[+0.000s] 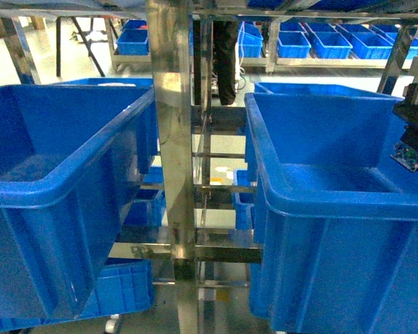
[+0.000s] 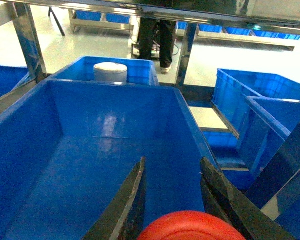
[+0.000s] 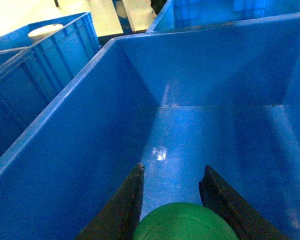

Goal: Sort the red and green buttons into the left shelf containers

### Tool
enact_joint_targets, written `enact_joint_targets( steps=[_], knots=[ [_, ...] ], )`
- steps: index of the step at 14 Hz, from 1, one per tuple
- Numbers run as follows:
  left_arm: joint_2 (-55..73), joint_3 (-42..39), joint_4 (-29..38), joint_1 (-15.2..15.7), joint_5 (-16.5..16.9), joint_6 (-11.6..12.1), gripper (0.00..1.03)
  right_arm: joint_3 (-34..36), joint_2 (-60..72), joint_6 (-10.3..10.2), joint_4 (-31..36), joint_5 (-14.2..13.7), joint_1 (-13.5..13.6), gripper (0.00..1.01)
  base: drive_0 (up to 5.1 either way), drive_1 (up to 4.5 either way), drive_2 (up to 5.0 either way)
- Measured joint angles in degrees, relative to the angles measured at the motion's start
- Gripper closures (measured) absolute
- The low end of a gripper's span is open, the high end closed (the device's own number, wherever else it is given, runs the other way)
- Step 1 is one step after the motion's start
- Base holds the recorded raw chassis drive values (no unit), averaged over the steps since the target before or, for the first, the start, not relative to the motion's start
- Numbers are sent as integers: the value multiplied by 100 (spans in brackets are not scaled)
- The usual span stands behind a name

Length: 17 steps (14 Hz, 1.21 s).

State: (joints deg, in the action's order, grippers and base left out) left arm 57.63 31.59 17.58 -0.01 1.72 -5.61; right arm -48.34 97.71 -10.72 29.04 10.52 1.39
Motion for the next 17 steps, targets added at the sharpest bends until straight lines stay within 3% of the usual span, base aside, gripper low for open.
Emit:
enact_joint_targets(
  steps=[1, 2, 4, 5, 7, 8, 9, 13, 17],
  knots=[
    [0, 0, 0, 0, 2, 0, 73, 155, -107, -186, 636, -173, -76, 49, 0, 0, 0],
    [0, 0, -7, 0, -2, 0, 73, 509, -608, -192, 1154, -302, -127, 31, 0, 0, 0],
    [0, 0, -4, 0, 0, 0, 73, 1429, -1659, 98, 1231, -267, -136, 3, 0, 0, 0],
    [0, 0, 0, 0, 0, 0, 73, 2076, -2280, 479, 1576, -326, -63, 3, 0, 0, 0],
    [0, 0, -2, 0, 0, 0, 73, 3032, -4039, 1438, 1235, -389, -205, 3, 0, 0, 0],
    [0, 0, 0, 0, -2, 0, 73, 3128, -4756, 1587, 761, -546, -398, 3, 0, 0, 0],
    [0, 0, -4, 0, 0, 0, 73, 3071, -5178, 1602, 398, -629, -485, 3, 0, 0, 0],
    [726, 96, 326, 140, 192, -2, 73, 3040, -5171, 1617, 352, -612, -476, 3, 0, 0, 0],
    [1746, 393, 828, 94, -31, 33, 73, 3040, -5169, 1617, 345, -612, -476, 3, 0, 0, 0]
  ],
)
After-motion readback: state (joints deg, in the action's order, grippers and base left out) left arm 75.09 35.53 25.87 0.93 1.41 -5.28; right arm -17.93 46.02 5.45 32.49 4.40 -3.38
